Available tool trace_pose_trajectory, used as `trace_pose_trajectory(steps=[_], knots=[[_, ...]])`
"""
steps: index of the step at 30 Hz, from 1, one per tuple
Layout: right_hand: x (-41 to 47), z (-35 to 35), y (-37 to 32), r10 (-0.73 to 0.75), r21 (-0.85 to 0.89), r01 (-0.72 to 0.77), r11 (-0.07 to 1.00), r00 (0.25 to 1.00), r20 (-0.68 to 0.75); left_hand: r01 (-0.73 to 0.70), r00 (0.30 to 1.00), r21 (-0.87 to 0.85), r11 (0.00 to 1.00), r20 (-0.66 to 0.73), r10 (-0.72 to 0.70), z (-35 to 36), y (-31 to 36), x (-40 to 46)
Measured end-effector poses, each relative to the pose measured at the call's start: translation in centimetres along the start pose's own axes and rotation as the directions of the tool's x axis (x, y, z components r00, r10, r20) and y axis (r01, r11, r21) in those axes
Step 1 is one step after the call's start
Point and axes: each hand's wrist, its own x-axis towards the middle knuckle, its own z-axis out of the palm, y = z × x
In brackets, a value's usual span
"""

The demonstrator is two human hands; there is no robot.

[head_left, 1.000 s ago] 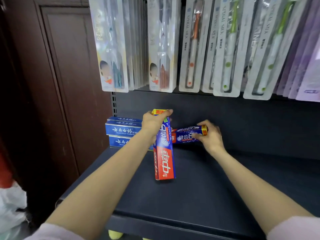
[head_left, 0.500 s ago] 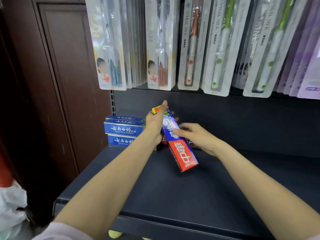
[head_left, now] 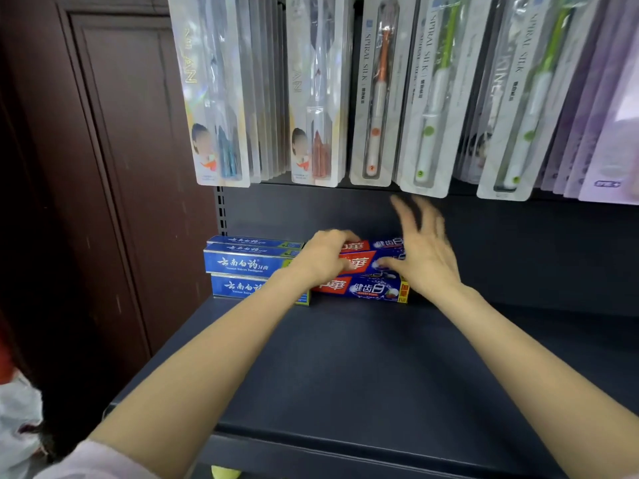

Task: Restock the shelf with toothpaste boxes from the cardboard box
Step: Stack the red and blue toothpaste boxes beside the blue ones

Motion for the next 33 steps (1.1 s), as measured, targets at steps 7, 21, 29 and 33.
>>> trace_pose_trajectory(steps=[7,21,29,33], knots=[[2.0,1.4,-0.1,-0.046,0.01,0.045,0.999,0.989,0.141,-0.034,0.969,0.366,0.93,-0.217,0.121,-0.2,-0.2,1.9],[1.5,5.7,-0.4,-0.11,-0.027,0.123,0.992,0.951,0.288,0.108,0.994,0.44,0.891,-0.08,-0.081,1.5,-3.9,1.1],[-0.4,3.8,-0.8,-0.095,0.059,0.083,0.995,0.966,0.242,0.068,0.979,0.363,0.929,-0.206,0.009,1.6,-1.9,-0.6],[-2.7,1.4,-1.1,-0.017,0.181,-0.025,0.983,0.974,0.225,-0.004,0.981,0.272,0.962,-0.184,0.056,2.2,0.1,-2.5]])
